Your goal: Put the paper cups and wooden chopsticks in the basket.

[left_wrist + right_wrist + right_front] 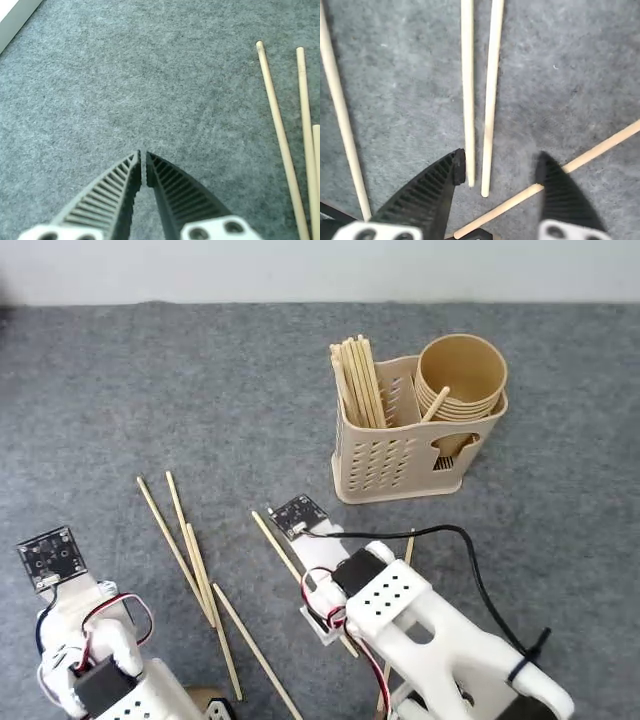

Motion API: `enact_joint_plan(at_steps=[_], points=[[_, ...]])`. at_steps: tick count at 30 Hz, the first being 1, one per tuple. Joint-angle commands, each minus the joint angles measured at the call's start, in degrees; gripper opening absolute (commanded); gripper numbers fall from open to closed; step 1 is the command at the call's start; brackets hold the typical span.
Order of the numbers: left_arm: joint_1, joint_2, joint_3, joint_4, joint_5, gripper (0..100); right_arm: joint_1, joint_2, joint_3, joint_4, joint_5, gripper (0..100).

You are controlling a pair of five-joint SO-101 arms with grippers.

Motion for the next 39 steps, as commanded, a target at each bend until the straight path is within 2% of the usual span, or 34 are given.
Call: enact_joint_plan(at_steps=[1,8,17,27,30,34,39], points=[[-0.4,-0.8,0.5,-2.2,-0.6,2,-0.4,-1.5,-6.0,-1.1,-0.5,29.3],[-0.4,-0.8,2.2,-4.8,-0.6,2,-0.5,6.0,-12.0,-8.9,-0.3,29.5],[-0.4,-0.8,2.2,-4.7,-0.6,2,-0.5,30.5,-30.0,-9.5,-0.6,29.5],[-0.4,-0.8,2.2,-4.7,-0.6,2,-1.0,45.0,-38.3,-9.5,-0.7,28.8],[-0.4,-0.8,2.2,-4.7,-0.6,2,-1.2,47.4,-38.3,-9.6,-0.7,20.6],[-0.4,-0.8,2.2,-4.7,-0.6,2,-1.1,48.1,-38.1,-11.6,-0.6,1.9],[-0.4,-0.8,2.2,-4.7,-0.6,2,-2.2,48.0,-38.1,-11.0,-0.6,0.9]])
